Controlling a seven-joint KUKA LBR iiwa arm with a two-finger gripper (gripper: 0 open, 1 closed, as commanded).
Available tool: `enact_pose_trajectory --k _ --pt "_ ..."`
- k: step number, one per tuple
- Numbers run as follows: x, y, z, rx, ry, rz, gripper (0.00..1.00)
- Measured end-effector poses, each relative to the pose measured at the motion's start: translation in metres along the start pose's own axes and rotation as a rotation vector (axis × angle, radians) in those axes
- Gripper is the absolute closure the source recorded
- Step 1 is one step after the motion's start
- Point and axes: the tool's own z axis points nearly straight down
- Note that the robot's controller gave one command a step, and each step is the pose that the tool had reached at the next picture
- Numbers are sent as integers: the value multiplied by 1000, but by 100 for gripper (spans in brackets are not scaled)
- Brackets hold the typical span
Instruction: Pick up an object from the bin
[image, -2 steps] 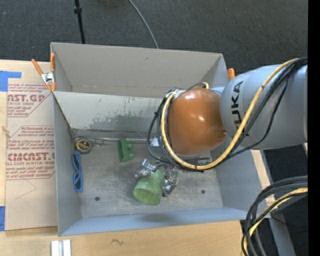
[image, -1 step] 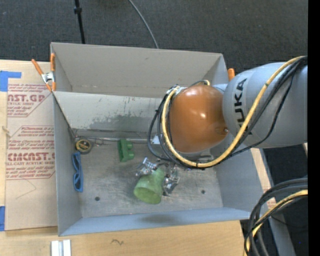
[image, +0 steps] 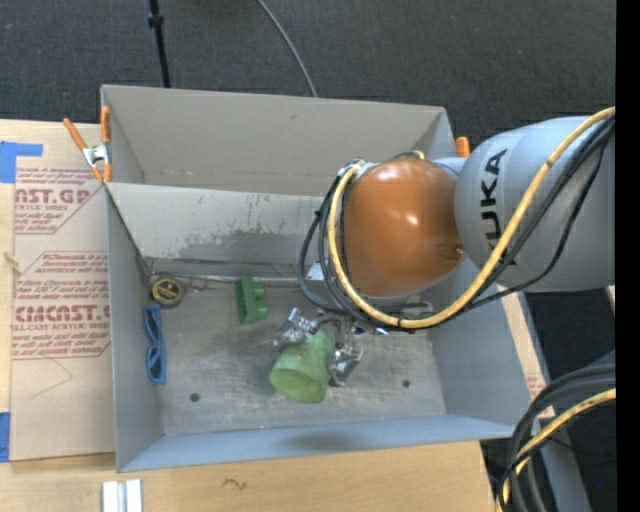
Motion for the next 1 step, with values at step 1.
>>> enact_pose_trajectory --k 1 --pt "-1 0 -11 0 0 1 100"
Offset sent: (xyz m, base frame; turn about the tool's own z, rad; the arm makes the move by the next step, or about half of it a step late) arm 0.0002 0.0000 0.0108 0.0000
